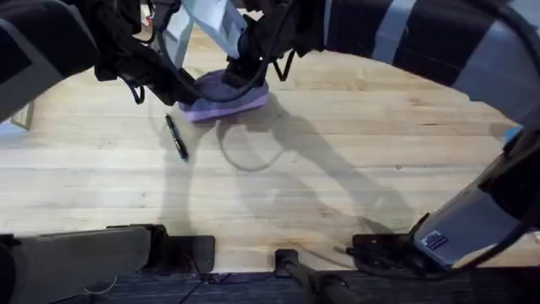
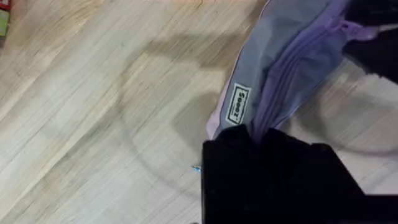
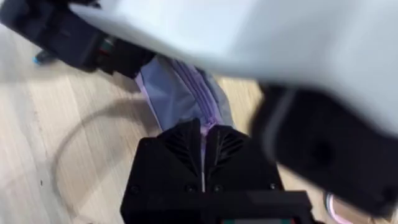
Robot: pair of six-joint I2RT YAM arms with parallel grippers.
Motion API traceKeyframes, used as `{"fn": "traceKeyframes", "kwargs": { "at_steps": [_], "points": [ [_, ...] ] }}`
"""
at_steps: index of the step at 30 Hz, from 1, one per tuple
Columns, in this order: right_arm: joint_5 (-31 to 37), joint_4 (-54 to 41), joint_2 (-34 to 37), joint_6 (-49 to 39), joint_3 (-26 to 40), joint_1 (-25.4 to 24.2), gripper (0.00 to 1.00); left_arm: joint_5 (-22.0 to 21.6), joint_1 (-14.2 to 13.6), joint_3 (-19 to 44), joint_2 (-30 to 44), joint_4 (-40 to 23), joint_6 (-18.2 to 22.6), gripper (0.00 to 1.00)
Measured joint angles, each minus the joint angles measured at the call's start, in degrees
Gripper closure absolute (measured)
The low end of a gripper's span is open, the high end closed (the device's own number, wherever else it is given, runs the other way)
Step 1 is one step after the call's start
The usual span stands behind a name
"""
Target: Unzip the bag, pick up the pens from the table one at a time and place them inside, then zip the bag closed.
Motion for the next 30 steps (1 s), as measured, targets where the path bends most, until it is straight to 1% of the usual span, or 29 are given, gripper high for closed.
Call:
{"fn": "traceKeyframes", "kwargs": {
  "at_steps": [6, 11, 13, 17, 21, 23, 28, 30],
  "points": [
    [-0.23, 0.03, 0.02, 0.46, 0.00, 1.06, 0.970, -0.46, 0.15, 0.00, -0.10, -0.07, 0.02, 0.959],
    [-3.07, -0.24, 1.53, 1.01, 0.00, 1.36, 0.970, -1.76, 0.42, 0.00, -0.33, -0.40, 0.04, 0.959],
    [-2.25, -1.43, 1.79, 1.03, 0.00, 1.65, 0.970, -1.68, 0.42, 0.00, -0.33, -0.46, 0.04, 0.959],
    [1.52, -5.13, 1.79, 1.42, 0.55, 1.84, 0.970, -0.80, 0.40, 0.00, -0.33, -0.19, 0.04, 0.960],
    [3.61, -5.96, 1.79, 2.46, 0.96, 1.05, 0.969, 0.12, 0.08, 0.00, -0.33, -0.02, -0.49, 0.960],
    [2.43, -5.50, 1.78, 3.05, 0.96, 0.55, 0.970, 0.31, 0.10, 0.00, -0.33, 0.00, -0.88, 0.960],
    [-3.83, -1.74, 1.79, 4.90, 0.96, -0.79, 0.970, 0.27, 0.10, 0.00, -0.33, -0.02, -0.42, 0.960],
    [-4.52, 0.13, 1.79, 5.29, 0.96, -0.43, 0.971, -0.02, 0.10, 0.00, -0.33, -0.10, -0.39, 0.960]
  ]
}}
